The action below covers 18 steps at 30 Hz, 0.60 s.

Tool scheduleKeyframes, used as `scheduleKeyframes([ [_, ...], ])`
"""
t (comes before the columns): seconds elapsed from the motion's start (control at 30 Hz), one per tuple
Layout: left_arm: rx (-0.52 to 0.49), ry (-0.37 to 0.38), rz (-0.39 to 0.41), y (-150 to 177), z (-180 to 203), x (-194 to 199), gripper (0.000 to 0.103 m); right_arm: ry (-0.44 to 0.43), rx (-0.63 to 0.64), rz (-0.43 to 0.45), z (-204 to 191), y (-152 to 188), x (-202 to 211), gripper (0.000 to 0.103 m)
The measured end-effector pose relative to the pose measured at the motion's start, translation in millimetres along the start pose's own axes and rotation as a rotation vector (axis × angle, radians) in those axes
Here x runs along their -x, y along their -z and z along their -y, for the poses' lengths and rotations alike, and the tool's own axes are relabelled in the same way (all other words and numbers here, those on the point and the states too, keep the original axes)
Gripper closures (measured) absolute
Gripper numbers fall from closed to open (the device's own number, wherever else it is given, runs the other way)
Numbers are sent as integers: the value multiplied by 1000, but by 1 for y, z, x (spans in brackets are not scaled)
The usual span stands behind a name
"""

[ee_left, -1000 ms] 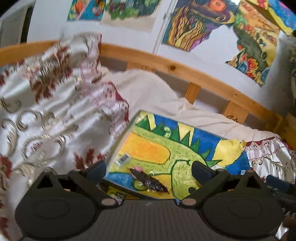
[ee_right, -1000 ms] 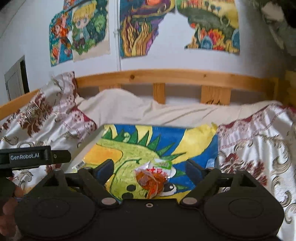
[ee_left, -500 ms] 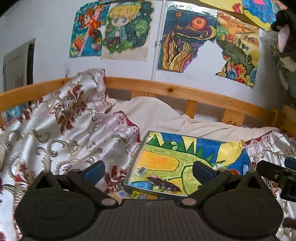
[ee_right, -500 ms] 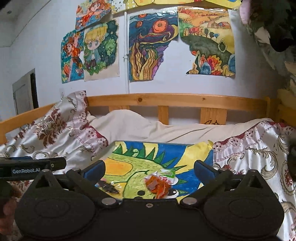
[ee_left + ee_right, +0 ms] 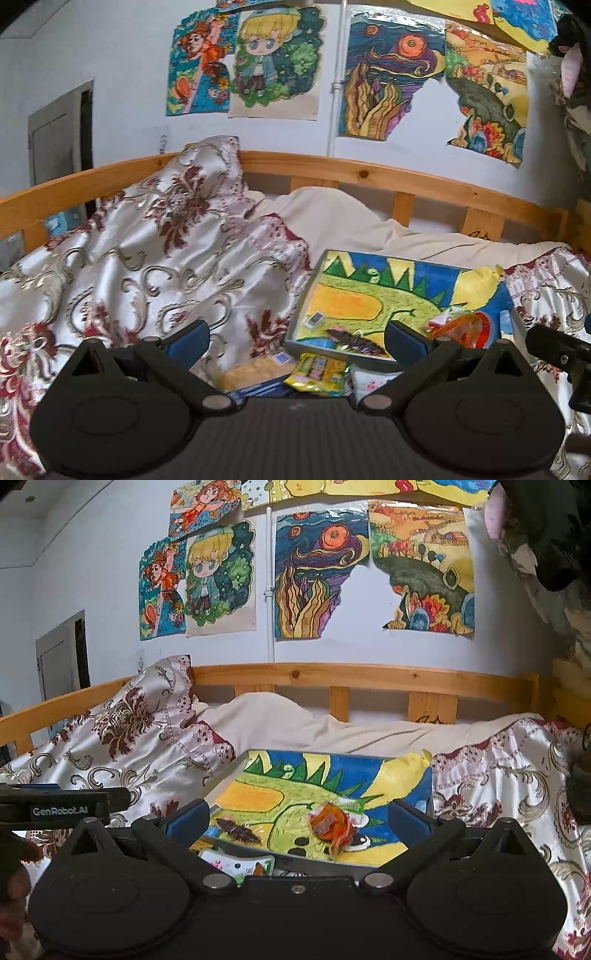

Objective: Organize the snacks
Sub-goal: 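Withdraw both tools from the tray back toward the snack pile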

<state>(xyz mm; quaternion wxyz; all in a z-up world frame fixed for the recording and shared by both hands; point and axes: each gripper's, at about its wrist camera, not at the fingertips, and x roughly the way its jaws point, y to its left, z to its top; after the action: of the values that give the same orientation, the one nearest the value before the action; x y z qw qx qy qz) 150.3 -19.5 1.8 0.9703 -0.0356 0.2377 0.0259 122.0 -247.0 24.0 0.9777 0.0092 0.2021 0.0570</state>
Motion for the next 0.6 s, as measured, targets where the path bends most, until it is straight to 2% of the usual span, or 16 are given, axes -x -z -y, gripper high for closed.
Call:
scheduleKeyframes([
  [0.23,-37,-104,-69,10,-5,7,1,-13,-21,-49,-3,6,6,1],
  [0.6,-6,-159,-186,20,-17,9,1,4,-26,-162,-10,22,8,1],
])
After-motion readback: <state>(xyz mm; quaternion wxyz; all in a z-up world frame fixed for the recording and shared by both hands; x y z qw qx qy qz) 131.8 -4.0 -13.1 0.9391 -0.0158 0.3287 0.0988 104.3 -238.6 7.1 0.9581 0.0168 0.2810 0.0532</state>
